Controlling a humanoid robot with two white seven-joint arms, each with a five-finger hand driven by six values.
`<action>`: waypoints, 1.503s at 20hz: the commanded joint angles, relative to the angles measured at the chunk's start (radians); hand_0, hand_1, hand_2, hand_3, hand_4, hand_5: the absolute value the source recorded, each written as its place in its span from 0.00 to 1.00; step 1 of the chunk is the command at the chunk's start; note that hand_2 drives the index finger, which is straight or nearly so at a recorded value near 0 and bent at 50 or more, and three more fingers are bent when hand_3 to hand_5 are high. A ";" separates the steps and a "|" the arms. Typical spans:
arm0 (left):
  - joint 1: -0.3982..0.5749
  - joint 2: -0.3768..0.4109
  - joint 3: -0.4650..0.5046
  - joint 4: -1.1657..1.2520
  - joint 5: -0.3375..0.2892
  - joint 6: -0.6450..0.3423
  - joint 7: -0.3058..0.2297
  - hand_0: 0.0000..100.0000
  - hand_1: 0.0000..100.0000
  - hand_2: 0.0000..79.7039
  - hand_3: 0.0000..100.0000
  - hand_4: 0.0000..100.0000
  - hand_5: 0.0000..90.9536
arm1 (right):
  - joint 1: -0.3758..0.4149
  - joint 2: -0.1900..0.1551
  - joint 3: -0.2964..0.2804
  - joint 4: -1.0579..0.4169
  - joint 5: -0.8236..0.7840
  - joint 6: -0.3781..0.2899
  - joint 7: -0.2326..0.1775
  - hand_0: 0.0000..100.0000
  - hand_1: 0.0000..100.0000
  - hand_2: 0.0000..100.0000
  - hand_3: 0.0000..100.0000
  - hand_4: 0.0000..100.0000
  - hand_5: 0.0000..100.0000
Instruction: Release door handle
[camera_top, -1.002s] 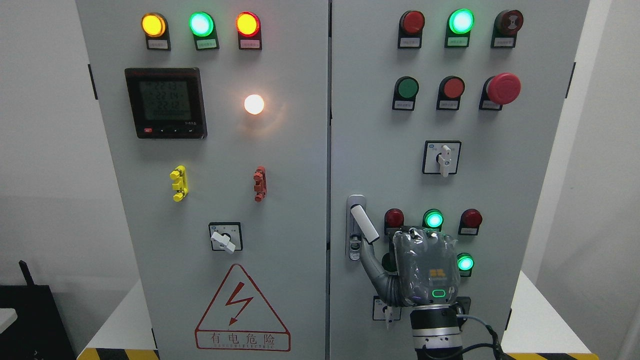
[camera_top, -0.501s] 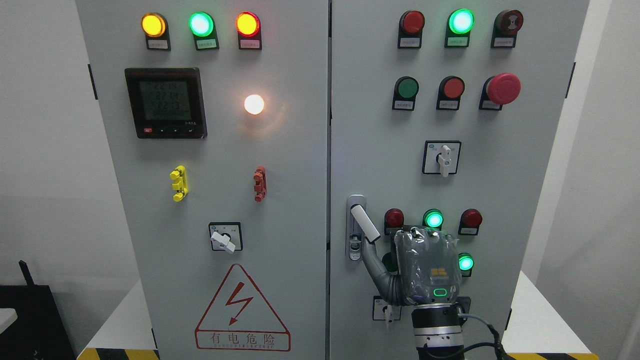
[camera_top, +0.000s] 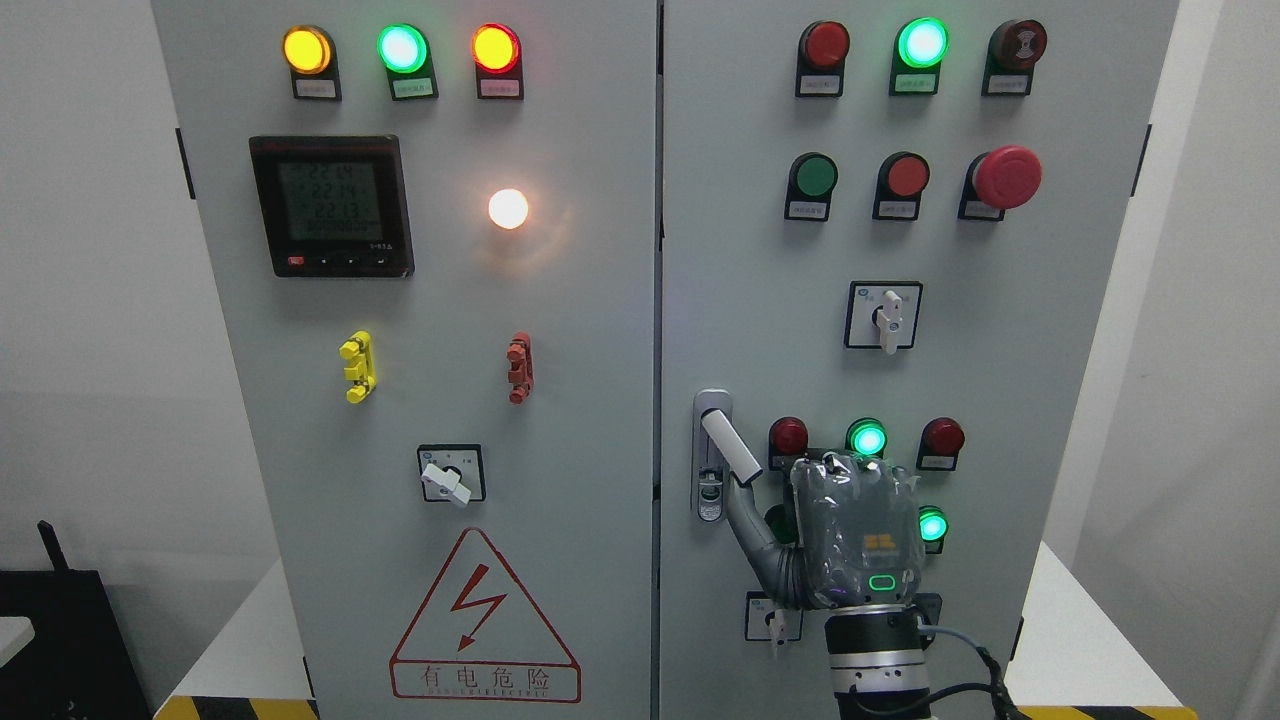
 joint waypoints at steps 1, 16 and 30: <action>-0.003 0.000 0.002 0.009 0.000 -0.001 0.001 0.12 0.39 0.00 0.00 0.00 0.00 | 0.000 -0.002 -0.006 -0.001 0.000 -0.002 0.000 0.53 0.09 1.00 1.00 1.00 1.00; -0.003 0.000 0.002 0.009 0.000 -0.001 0.001 0.12 0.39 0.00 0.00 0.00 0.00 | 0.000 -0.002 -0.006 -0.001 0.000 -0.005 -0.001 0.54 0.08 1.00 1.00 1.00 1.00; -0.003 0.000 0.002 0.009 0.000 0.001 0.001 0.12 0.39 0.00 0.00 0.00 0.00 | -0.006 -0.003 -0.006 -0.001 0.000 -0.006 -0.001 0.54 0.08 1.00 1.00 1.00 1.00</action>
